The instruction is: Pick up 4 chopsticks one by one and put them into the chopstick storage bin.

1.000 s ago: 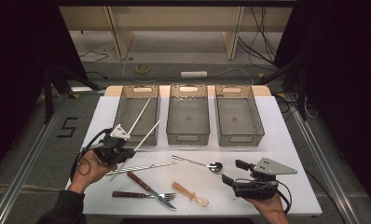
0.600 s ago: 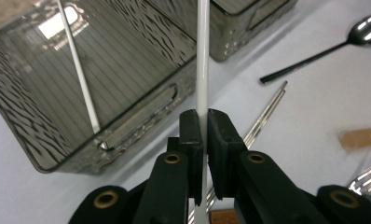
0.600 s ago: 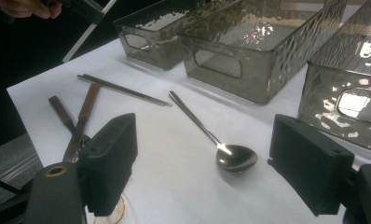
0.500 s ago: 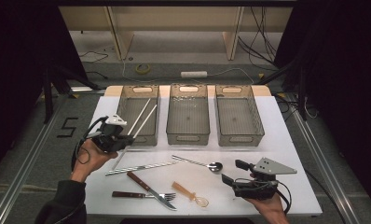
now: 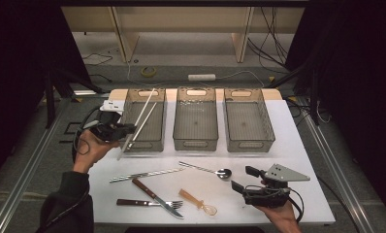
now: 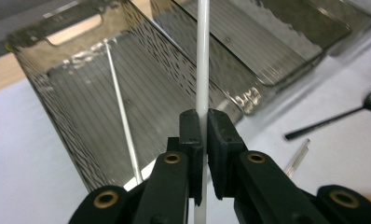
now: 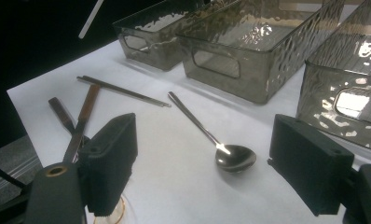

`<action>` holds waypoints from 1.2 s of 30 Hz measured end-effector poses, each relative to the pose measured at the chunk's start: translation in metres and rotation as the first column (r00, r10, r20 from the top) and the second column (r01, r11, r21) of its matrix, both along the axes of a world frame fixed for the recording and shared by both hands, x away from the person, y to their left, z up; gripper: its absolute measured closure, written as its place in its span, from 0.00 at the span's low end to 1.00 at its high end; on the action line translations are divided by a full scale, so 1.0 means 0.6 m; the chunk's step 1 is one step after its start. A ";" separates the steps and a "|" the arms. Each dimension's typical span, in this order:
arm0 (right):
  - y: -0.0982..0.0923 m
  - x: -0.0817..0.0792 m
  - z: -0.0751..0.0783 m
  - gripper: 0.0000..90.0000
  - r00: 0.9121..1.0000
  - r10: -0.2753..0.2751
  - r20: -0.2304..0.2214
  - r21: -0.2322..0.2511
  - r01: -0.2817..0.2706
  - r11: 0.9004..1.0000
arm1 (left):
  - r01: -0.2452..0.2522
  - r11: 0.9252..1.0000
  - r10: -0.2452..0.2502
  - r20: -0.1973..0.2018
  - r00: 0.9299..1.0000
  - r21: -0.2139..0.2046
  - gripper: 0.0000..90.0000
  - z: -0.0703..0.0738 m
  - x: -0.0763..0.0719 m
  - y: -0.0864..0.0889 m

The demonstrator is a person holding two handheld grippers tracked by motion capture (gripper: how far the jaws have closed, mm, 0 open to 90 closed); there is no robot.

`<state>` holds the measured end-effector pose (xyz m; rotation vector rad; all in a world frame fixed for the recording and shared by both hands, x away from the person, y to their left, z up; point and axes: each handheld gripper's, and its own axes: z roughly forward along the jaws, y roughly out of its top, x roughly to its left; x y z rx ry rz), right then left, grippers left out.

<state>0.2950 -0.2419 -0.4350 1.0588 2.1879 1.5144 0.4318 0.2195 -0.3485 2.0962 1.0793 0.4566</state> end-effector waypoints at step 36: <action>0.001 0.000 0.000 0.27 1.000 0.004 -0.004 0.004 -0.004 1.000 | -0.146 0.989 0.147 0.075 0.986 -0.015 0.94 0.005 0.113 0.003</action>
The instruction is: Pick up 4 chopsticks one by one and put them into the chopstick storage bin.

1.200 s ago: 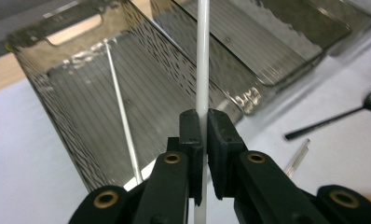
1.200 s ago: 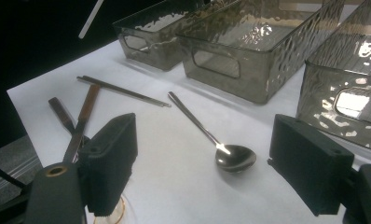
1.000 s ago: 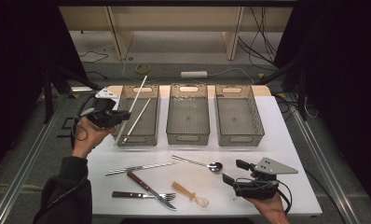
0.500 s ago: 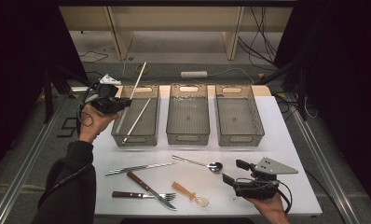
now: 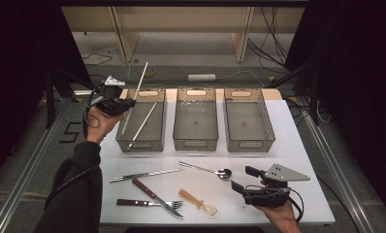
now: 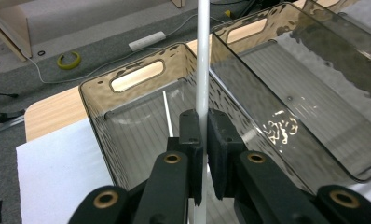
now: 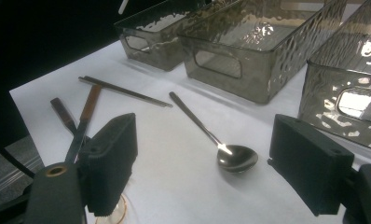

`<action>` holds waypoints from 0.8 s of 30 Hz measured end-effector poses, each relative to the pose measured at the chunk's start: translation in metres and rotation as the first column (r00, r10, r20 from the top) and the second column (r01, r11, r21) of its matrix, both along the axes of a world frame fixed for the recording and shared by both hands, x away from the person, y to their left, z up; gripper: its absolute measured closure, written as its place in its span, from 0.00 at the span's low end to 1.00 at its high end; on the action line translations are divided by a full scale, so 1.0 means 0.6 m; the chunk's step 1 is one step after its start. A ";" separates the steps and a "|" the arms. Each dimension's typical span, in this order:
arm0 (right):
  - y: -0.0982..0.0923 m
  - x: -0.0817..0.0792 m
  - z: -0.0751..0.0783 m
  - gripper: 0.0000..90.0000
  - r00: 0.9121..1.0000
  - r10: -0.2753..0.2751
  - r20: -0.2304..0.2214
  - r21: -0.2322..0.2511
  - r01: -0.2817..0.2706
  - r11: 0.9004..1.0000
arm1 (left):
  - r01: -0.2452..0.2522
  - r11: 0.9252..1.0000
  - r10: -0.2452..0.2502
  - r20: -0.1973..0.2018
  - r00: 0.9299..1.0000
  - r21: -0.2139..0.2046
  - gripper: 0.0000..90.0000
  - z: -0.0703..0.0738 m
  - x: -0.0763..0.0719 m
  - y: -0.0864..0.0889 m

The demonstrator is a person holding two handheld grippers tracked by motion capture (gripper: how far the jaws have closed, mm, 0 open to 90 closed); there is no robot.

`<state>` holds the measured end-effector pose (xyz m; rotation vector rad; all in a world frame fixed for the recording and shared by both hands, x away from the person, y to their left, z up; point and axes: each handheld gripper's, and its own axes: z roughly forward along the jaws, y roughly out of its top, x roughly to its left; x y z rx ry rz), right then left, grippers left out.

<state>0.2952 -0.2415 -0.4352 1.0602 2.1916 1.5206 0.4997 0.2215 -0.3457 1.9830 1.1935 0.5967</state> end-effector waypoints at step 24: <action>0.001 -0.001 0.000 0.27 1.000 0.004 -0.001 -0.001 -0.004 1.000 | 0.005 0.998 0.000 -0.072 0.997 0.065 0.93 -0.073 0.013 -0.002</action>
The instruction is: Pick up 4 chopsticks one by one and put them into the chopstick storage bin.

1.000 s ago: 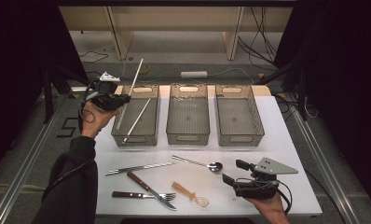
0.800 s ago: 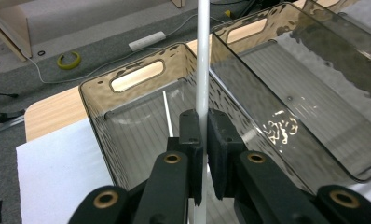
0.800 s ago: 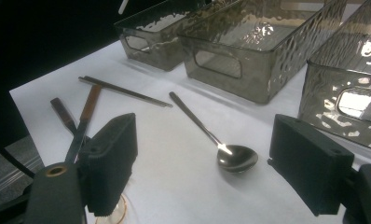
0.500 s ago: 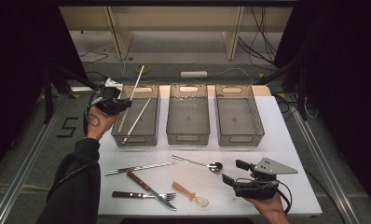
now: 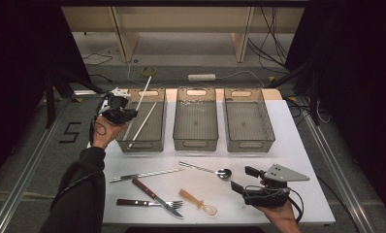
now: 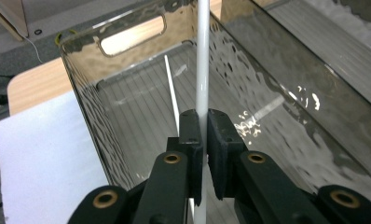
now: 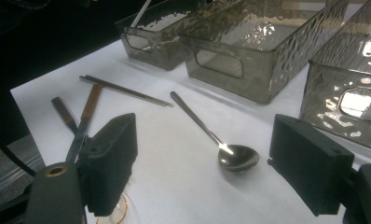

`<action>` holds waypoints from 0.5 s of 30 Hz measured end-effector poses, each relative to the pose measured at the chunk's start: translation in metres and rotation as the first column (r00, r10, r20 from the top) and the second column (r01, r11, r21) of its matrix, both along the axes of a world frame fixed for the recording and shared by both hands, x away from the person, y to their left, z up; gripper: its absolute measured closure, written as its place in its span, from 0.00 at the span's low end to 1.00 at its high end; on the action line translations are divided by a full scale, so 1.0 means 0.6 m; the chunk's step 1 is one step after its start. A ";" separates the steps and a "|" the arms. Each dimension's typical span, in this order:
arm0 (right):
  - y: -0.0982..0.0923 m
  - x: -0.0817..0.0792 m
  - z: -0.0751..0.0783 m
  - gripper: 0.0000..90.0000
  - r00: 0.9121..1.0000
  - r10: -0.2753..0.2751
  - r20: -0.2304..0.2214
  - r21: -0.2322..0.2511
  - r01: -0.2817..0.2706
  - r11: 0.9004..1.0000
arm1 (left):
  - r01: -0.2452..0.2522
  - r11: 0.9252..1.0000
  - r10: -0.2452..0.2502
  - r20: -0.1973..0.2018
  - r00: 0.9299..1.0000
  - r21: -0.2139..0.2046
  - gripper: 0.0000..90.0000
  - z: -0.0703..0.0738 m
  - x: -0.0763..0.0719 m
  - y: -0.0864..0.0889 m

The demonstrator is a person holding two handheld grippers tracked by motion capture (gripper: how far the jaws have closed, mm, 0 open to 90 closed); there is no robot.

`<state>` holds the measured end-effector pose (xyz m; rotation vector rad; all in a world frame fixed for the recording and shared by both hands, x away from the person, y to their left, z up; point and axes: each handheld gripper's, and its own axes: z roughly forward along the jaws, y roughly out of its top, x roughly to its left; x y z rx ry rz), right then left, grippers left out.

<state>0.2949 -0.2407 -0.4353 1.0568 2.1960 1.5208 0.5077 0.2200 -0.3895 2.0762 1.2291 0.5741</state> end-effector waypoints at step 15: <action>0.000 0.000 0.000 0.27 1.000 0.000 0.000 -0.003 0.000 1.000 | -0.034 0.999 0.034 -0.075 0.997 0.003 0.93 -0.041 0.006 0.010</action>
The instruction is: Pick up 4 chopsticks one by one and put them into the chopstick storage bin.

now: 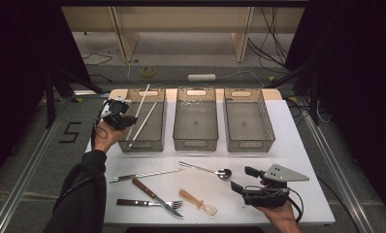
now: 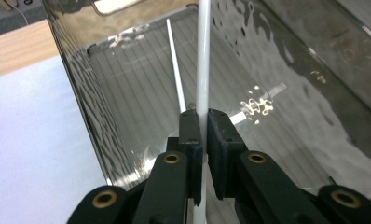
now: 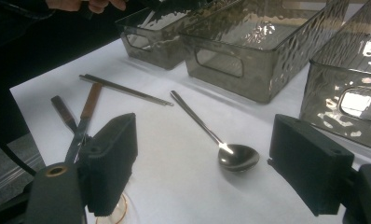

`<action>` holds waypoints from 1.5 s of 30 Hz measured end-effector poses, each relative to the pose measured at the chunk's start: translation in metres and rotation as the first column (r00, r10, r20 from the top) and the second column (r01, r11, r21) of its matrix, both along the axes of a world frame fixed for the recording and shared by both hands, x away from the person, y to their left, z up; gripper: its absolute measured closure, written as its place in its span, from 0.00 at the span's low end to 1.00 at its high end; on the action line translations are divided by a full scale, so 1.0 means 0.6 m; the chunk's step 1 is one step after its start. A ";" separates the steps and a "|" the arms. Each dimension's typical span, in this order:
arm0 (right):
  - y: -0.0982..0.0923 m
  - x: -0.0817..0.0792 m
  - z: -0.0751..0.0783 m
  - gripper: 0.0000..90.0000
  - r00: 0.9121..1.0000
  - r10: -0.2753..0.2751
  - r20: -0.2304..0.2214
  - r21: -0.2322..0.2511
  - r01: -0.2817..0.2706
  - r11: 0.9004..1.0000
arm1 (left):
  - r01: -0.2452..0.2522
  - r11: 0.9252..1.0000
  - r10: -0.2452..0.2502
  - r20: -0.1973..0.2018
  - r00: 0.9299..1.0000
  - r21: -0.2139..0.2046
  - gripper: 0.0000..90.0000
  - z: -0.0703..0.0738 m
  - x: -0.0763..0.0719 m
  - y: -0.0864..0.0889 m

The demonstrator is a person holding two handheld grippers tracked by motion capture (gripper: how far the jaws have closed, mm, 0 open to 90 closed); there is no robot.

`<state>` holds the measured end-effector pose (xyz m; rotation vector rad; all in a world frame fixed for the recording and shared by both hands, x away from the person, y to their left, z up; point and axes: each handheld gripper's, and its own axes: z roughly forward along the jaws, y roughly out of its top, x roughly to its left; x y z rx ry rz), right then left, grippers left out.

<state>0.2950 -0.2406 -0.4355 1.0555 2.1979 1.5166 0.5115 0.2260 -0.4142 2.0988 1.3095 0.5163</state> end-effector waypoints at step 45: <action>0.003 -0.002 0.002 0.27 1.000 0.010 0.003 -0.005 -0.010 1.000 | 0.332 0.934 -0.307 -0.179 0.935 0.130 0.26 0.030 -0.147 -0.039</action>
